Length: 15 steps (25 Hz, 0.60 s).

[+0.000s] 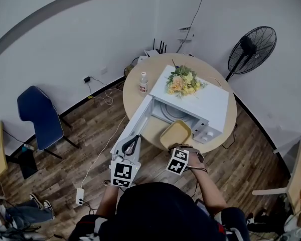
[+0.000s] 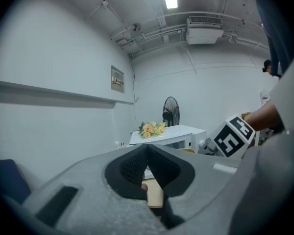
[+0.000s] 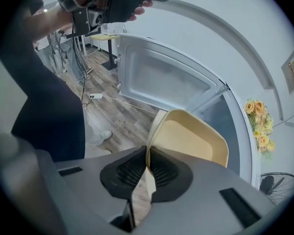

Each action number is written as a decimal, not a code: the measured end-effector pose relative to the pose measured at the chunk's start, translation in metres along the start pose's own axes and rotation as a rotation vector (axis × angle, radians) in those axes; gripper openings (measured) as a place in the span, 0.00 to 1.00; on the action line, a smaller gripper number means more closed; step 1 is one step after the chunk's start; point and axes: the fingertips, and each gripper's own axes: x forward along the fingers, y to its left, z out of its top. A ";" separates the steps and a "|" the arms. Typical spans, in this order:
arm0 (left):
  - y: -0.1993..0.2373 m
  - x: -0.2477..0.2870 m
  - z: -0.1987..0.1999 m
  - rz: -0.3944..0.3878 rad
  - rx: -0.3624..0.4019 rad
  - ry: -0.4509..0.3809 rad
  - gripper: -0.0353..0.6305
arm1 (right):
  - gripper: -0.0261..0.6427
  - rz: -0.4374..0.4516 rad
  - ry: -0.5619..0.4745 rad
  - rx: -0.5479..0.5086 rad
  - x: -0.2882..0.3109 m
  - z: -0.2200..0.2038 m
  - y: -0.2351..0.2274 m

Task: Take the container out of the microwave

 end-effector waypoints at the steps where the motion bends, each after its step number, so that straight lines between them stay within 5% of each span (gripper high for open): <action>1: 0.000 0.000 0.002 0.001 0.002 -0.003 0.07 | 0.08 0.000 0.001 0.001 -0.001 -0.001 0.000; 15: 0.003 -0.004 0.012 0.024 0.004 -0.031 0.07 | 0.08 0.033 -0.017 -0.005 -0.002 0.007 0.010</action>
